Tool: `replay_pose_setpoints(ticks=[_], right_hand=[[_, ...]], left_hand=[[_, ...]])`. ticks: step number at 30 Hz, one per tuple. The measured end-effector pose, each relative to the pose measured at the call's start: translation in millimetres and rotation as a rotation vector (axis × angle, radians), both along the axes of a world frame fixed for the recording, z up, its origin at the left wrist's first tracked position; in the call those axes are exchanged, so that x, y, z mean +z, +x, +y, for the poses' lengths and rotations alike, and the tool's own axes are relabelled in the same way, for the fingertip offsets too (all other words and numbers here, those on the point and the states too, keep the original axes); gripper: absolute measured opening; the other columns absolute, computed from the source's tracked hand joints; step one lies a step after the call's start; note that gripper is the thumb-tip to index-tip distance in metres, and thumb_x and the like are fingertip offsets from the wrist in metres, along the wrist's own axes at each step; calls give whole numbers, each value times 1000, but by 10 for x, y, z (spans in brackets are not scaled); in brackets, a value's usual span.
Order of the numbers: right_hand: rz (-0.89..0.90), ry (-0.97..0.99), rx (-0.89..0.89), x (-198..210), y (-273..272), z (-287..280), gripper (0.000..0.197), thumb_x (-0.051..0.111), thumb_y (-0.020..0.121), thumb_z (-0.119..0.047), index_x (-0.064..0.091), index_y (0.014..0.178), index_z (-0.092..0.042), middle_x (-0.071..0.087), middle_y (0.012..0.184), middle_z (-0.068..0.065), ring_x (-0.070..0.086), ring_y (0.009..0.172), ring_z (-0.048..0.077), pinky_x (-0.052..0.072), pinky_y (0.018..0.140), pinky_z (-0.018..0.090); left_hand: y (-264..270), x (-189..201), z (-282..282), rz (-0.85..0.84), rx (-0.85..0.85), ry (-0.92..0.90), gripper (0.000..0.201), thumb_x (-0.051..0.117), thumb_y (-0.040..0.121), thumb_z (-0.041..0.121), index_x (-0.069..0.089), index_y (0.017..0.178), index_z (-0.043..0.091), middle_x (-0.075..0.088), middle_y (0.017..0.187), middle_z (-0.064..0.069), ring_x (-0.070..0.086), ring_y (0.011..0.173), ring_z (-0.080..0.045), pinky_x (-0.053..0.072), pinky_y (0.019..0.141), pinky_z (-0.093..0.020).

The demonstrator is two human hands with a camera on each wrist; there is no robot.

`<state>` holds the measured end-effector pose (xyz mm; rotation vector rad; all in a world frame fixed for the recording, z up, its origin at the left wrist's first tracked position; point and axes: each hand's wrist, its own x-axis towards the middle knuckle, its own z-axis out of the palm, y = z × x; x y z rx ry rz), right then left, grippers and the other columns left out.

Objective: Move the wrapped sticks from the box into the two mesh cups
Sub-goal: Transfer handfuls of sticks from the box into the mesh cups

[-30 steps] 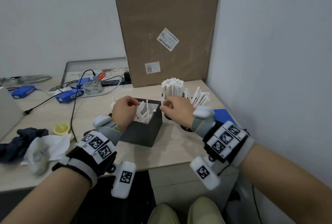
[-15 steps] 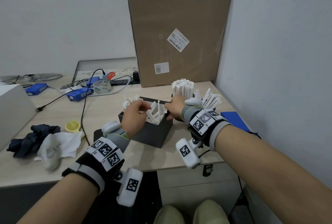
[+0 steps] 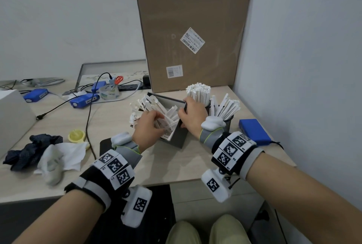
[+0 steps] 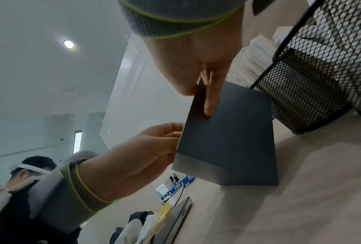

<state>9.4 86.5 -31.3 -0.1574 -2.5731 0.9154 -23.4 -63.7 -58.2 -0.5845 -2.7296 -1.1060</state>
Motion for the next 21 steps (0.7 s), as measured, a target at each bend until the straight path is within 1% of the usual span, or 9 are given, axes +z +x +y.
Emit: replay_pose_setpoints(ticks=[2, 5, 8, 10, 13, 14, 16, 19, 21], right_hand=[[-7, 7, 9, -1, 18, 8, 34, 45, 93, -16, 50, 124, -3, 69, 86, 19, 68, 74, 34, 54, 66, 40], [-4, -1, 24, 6, 53, 16, 34, 47, 94, -17, 49, 125, -3, 70, 84, 17, 69, 73, 32, 54, 67, 39], [-2, -22, 48, -6, 48, 10, 32, 47, 94, -18, 49, 122, -3, 70, 82, 17, 70, 70, 32, 55, 69, 43], [-1, -7, 51, -12, 43, 10, 33, 48, 94, -19, 49, 123, -3, 70, 83, 18, 70, 73, 33, 54, 70, 44], [-12, -14, 63, -9, 56, 6, 33, 49, 94, -19, 48, 123, -3, 70, 85, 17, 71, 74, 31, 54, 70, 42], [-14, -8, 65, -1, 62, 10, 33, 50, 94, -20, 48, 123, -3, 70, 87, 16, 70, 76, 31, 54, 72, 41], [-19, 10, 67, 13, 69, 24, 34, 51, 94, -22, 48, 123, -3, 70, 89, 16, 69, 81, 32, 52, 74, 41], [-30, 29, 71, 7, 56, 31, 35, 51, 95, -24, 47, 122, -4, 70, 87, 16, 69, 80, 31, 53, 72, 39], [-25, 21, 83, -16, 33, 16, 35, 52, 94, -25, 46, 122, -3, 70, 86, 17, 69, 79, 33, 54, 72, 42]], left_hand=[[3, 13, 29, 53, 17, -28, 38, 68, 73, 3, 59, 109, 12, 51, 113, -6, 51, 104, -21, 43, 90, -29], [14, 101, 40, 205, 73, 2, 35, 62, 73, -3, 60, 106, 9, 51, 112, -8, 51, 104, -23, 42, 89, -26], [-5, 234, 28, 356, 97, -54, 30, 58, 76, -2, 64, 103, 9, 55, 112, -9, 50, 107, -26, 41, 90, -32], [-54, 305, 42, 394, 89, -223, 30, 58, 79, 4, 65, 107, 13, 56, 119, -5, 48, 114, -26, 39, 94, -36], [-170, 341, 120, 367, 47, -568, 33, 56, 86, 19, 60, 118, 25, 51, 132, 5, 41, 127, -20, 31, 102, -35], [-211, 335, 153, 365, 29, -652, 34, 55, 87, 23, 58, 121, 27, 51, 132, 6, 40, 129, -18, 29, 103, -35], [-278, 302, 213, 358, 21, -811, 35, 55, 86, 30, 55, 121, 28, 53, 129, 5, 42, 128, -19, 29, 101, -36], [-314, 264, 243, 345, 84, -985, 34, 53, 85, 35, 54, 118, 26, 57, 123, 3, 44, 124, -20, 29, 99, -38], [-315, 260, 231, 361, 95, -1081, 35, 51, 85, 37, 53, 118, 26, 59, 119, 3, 44, 122, -20, 28, 102, -40]])
